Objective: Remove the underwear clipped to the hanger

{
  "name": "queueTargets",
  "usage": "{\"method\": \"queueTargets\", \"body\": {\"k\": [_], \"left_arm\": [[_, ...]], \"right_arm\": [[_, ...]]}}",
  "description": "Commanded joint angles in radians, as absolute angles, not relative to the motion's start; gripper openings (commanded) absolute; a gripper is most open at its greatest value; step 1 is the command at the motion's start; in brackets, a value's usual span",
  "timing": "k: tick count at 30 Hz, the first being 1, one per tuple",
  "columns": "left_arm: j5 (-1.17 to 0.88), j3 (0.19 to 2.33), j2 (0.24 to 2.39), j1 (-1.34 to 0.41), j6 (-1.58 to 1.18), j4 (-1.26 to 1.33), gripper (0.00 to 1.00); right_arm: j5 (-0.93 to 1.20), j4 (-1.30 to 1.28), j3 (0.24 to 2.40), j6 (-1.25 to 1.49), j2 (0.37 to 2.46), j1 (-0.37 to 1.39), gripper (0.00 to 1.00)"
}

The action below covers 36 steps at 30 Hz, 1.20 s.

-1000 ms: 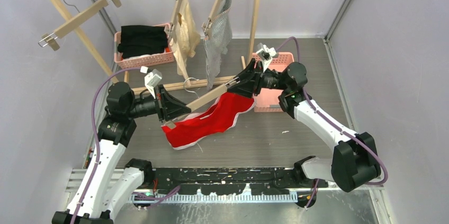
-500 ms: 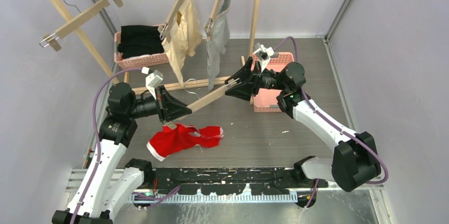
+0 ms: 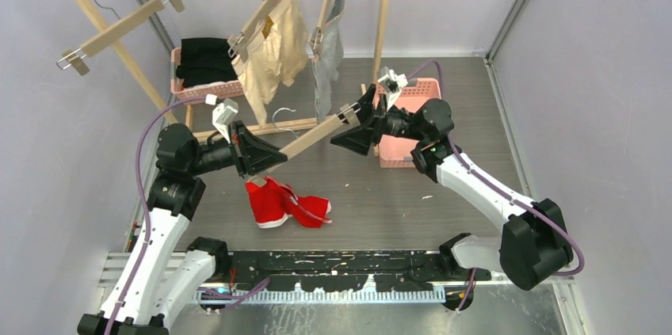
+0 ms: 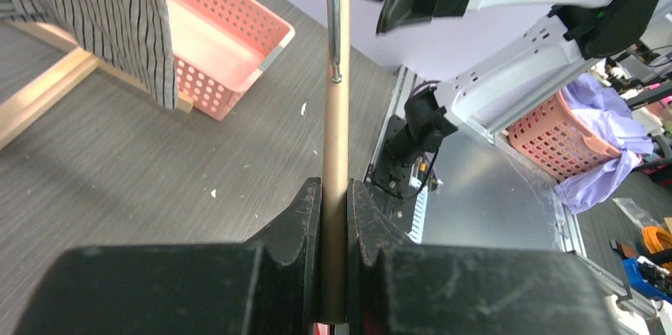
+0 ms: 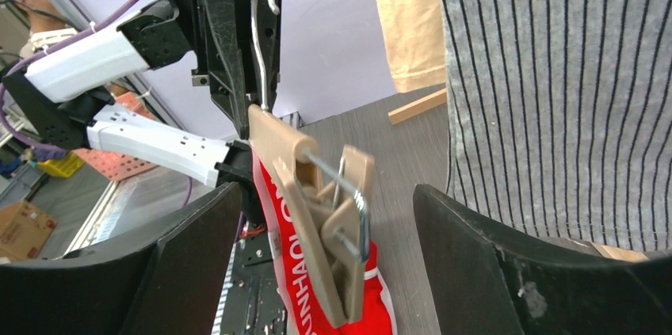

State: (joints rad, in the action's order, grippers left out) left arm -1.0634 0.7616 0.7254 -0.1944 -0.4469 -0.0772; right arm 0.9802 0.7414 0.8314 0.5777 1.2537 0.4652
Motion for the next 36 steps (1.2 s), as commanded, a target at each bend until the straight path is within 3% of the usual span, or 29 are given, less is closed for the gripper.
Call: {"method": "queueTargets", "body": {"k": [1, 11, 18, 20, 24, 28, 36], "left_arm": [[-1.03, 0.778, 0.722, -0.21, -0.565, 0.144, 0.0], [-0.903, 0.739, 0.697, -0.277, -0.577, 0.197, 0.0], [-0.809, 0.672, 0.67, -0.314, -0.645, 0.319, 0.0], [-0.779, 0.653, 0.665, -0.33, -0.654, 0.353, 0.0], [-0.726, 0.633, 0.668, -0.363, -0.655, 0.386, 0.0], [-0.7, 0.629, 0.695, -0.395, -0.657, 0.42, 0.0], [-0.646, 0.611, 0.717, -0.419, -0.659, 0.471, 0.0]], "right_arm": [[0.839, 0.883, 0.796, 0.578, 1.206, 0.535, 0.85], [0.701, 1.238, 0.787, 0.703, 1.327, 0.629, 0.85], [0.648, 1.304, 0.85, 0.725, 1.394, 0.64, 0.81], [0.648, 1.324, 0.868, 0.736, 1.413, 0.647, 0.76], [0.656, 1.325, 0.903, 0.742, 1.434, 0.661, 0.55], [0.668, 1.266, 0.927, 0.721, 1.441, 0.675, 0.03], [0.622, 1.118, 0.901, 0.6, 1.37, 0.693, 0.01]]}}
